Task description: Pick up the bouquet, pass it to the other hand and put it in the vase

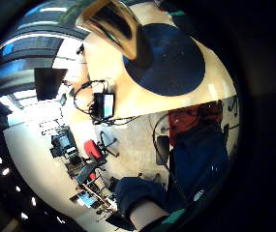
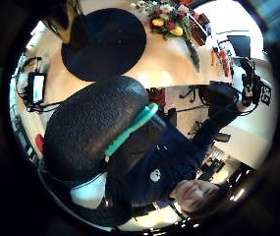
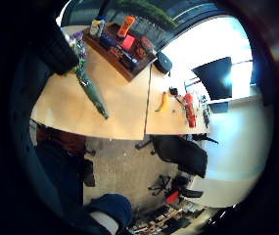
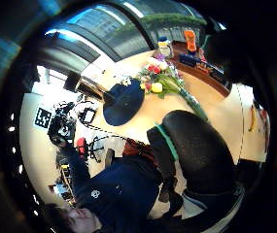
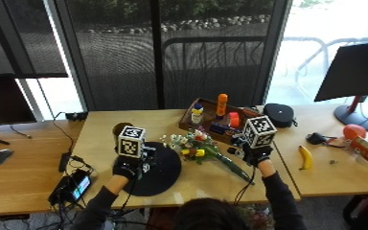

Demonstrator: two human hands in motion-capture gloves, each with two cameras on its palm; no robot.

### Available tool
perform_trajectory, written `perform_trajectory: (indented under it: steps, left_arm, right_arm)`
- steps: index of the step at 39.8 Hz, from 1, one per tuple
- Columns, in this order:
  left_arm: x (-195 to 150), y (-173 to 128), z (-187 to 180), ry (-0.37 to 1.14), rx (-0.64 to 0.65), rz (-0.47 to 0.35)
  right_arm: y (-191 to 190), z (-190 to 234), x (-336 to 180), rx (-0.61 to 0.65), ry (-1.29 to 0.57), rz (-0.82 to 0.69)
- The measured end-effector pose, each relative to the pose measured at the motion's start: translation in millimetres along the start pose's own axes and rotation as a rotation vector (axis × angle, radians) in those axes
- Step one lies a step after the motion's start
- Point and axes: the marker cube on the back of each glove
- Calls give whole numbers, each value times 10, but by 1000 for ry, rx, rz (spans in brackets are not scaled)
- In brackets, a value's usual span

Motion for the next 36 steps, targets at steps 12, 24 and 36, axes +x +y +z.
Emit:
perform_trajectory:
  steps: [12,24,36]
  left_arm:
    - [-1,22,-2,70,38,43]
    - [127,-68,-196,78,159,84]
    - [100,-253,-253,286,288,147]
  right_arm:
    - [-67,-69,-117,-81,10,-20]
    - [18,-297,-235,-153,45,67]
    - [53,-307,-1,-122,75,362]
